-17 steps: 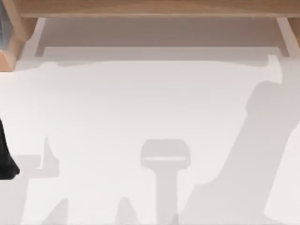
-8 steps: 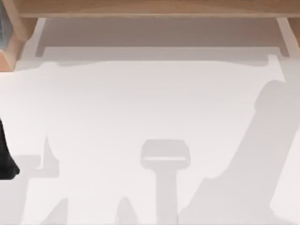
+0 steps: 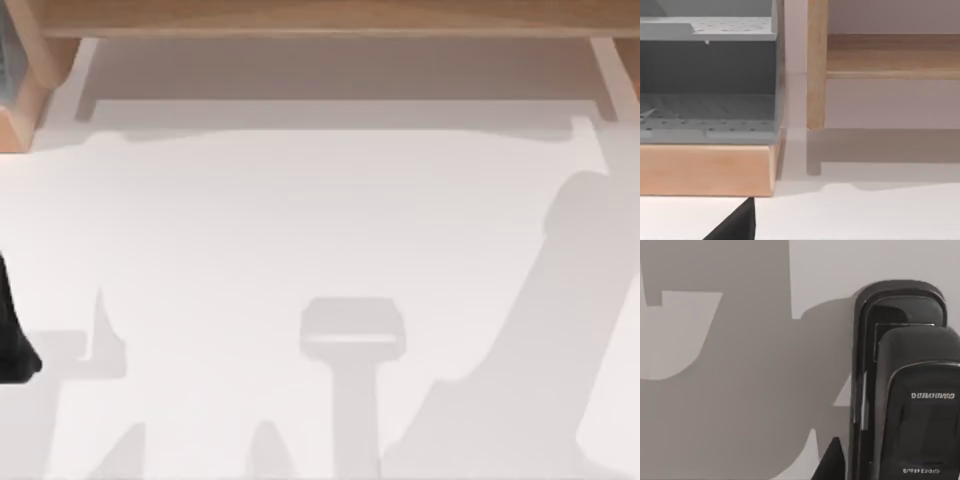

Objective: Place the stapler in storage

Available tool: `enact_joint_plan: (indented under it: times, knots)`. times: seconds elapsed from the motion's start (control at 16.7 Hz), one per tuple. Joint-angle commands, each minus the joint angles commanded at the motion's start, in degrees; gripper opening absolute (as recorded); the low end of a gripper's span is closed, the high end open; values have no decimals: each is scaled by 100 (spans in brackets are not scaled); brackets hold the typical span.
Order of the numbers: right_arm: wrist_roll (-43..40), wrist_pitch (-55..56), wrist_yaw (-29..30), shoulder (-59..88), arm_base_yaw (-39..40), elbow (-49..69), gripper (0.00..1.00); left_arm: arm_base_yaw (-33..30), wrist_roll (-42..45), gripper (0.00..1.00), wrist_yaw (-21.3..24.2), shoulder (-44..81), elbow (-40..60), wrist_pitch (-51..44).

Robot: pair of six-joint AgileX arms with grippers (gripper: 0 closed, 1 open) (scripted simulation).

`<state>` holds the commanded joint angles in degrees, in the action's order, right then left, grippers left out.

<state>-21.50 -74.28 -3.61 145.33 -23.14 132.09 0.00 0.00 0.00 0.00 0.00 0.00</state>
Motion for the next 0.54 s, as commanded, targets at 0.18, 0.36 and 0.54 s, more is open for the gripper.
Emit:
enact_joint_plan:
  times: [0.18, 0.36, 0.54]
  knots:
    - [0, 0, 0, 0, 0, 0, 98, 0, 0, 100, 0, 0, 0, 0]
    - [0, 0, 0, 0, 0, 0, 100, 0, 0, 100, 0, 0, 0, 0]
    - [0, 0, 0, 0, 0, 0, 100, 0, 0, 100, 0, 0, 0, 0]
